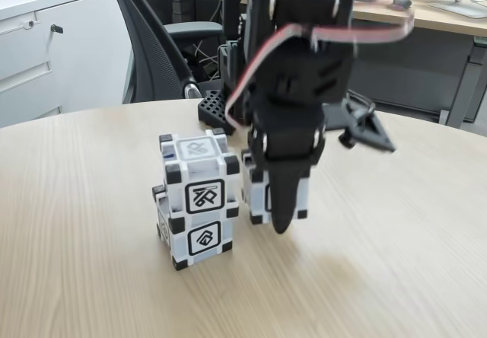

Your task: Stack cubes from left to right.

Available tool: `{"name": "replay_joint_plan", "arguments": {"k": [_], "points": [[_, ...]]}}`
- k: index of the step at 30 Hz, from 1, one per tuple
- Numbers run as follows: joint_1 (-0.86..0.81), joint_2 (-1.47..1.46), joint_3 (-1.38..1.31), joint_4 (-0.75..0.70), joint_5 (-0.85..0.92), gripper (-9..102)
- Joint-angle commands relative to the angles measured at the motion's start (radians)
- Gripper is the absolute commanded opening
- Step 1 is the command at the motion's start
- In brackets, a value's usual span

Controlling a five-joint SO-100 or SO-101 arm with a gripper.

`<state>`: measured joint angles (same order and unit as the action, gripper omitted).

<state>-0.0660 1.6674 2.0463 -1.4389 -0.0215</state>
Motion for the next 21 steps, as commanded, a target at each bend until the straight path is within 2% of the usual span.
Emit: {"name": "replay_joint_plan", "arguments": {"k": [1, 21], "points": [[-0.008, 0.146, -0.049, -0.005, 0.011, 0], [-0.008, 0.655, -0.052, -0.021, 0.112, 0]]}}
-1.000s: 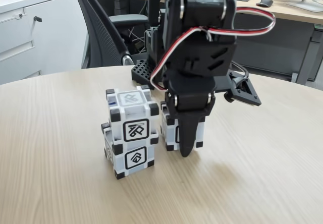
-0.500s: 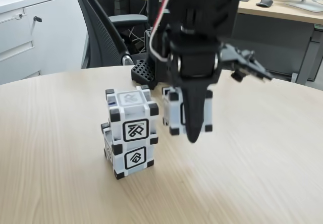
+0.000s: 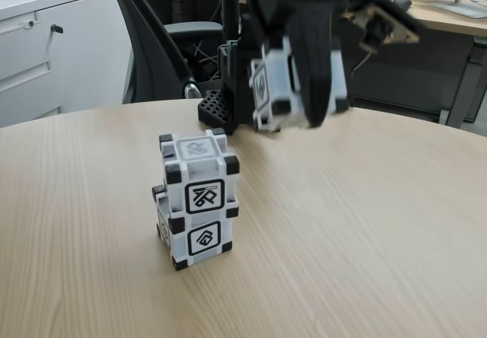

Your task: Stack cubes from left to right.

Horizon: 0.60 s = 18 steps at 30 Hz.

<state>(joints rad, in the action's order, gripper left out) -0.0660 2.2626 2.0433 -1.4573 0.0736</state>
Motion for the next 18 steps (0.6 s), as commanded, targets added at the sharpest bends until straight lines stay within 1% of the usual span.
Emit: {"name": "replay_joint_plan", "arguments": {"k": [1, 6, 18], "points": [[-0.008, 0.066, -0.049, -0.003, 0.034, 0], [-0.021, 0.051, -0.049, -0.003, 0.097, 0], [-0.222, 0.051, -0.049, -0.003, 0.218, 0]]}}
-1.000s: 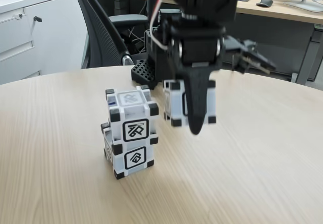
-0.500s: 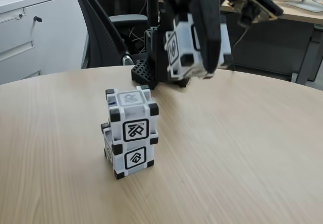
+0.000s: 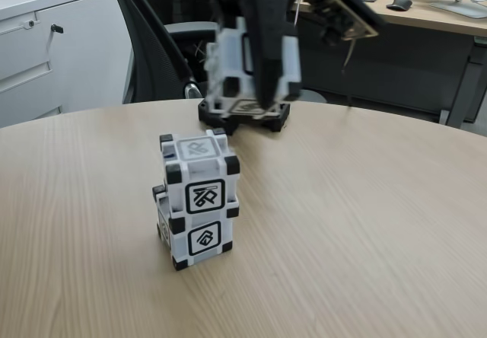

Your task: Stack cubes from left to right.

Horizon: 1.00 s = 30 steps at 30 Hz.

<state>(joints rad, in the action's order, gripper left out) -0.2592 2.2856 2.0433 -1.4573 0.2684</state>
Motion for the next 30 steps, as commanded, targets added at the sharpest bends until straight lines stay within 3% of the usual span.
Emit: {"name": "replay_joint_plan", "arguments": {"k": [1, 15, 30], "points": [[-0.043, 0.028, -0.049, -0.003, 0.034, 0], [-0.218, 0.023, -0.032, 0.002, 0.127, 0], [-0.204, -0.161, -0.049, -0.002, 0.087, 0]]}}
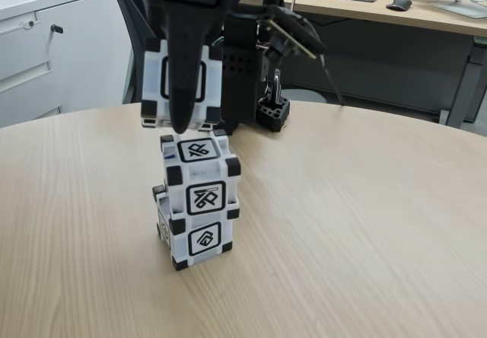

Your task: Stack cubes from left to right.

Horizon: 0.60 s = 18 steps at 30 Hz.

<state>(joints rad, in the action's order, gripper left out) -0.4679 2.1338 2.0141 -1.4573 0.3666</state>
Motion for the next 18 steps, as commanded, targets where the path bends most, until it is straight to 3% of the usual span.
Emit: {"name": "replay_joint_plan", "arguments": {"k": [1, 10, 14, 18], "points": [[0.006, -0.006, -0.020, -0.003, -0.014, 0], [0.006, -0.005, -0.011, -0.003, 0.038, 3], [0.006, -0.005, -0.005, -0.002, 0.057, 18], [0.006, -0.005, -0.003, -0.002, 0.072, 25]]}}
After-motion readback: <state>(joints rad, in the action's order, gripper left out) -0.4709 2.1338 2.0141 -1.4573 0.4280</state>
